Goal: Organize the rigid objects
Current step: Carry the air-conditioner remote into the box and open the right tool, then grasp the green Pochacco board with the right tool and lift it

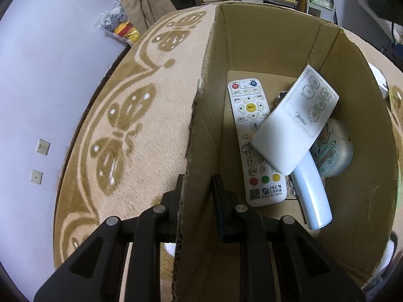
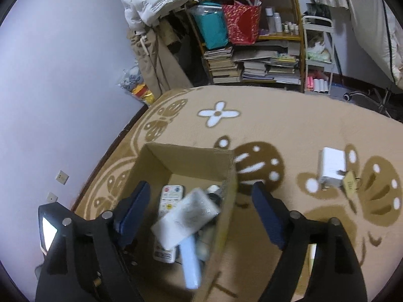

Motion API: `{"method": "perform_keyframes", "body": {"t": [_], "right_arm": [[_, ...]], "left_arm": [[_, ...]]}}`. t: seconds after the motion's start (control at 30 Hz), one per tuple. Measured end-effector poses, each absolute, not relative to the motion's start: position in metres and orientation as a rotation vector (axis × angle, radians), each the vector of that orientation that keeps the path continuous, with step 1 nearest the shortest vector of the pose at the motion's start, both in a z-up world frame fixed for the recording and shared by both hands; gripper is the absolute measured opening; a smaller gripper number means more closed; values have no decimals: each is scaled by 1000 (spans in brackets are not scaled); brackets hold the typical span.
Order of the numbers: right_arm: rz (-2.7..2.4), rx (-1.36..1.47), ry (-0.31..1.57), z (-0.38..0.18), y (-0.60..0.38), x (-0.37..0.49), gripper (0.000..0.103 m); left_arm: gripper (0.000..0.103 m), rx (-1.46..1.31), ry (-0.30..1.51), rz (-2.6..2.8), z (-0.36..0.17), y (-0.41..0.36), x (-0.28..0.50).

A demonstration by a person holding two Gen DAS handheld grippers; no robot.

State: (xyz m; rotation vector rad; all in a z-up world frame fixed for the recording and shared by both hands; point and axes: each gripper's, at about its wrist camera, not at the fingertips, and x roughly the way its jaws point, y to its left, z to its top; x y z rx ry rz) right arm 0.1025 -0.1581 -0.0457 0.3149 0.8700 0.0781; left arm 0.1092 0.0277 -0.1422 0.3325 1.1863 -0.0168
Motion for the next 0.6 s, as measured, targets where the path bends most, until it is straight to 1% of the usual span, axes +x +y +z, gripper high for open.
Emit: {"method": "perform_keyframes", "body": {"t": [0.2, 0.6], "right_arm": [[1, 275, 906, -58, -189, 87, 89], [-122, 302, 983, -104, -240, 55, 89]], "left_arm": [[19, 353, 1182, -12, -143, 24, 109], [19, 339, 1185, -14, -139, 27, 112]]}}
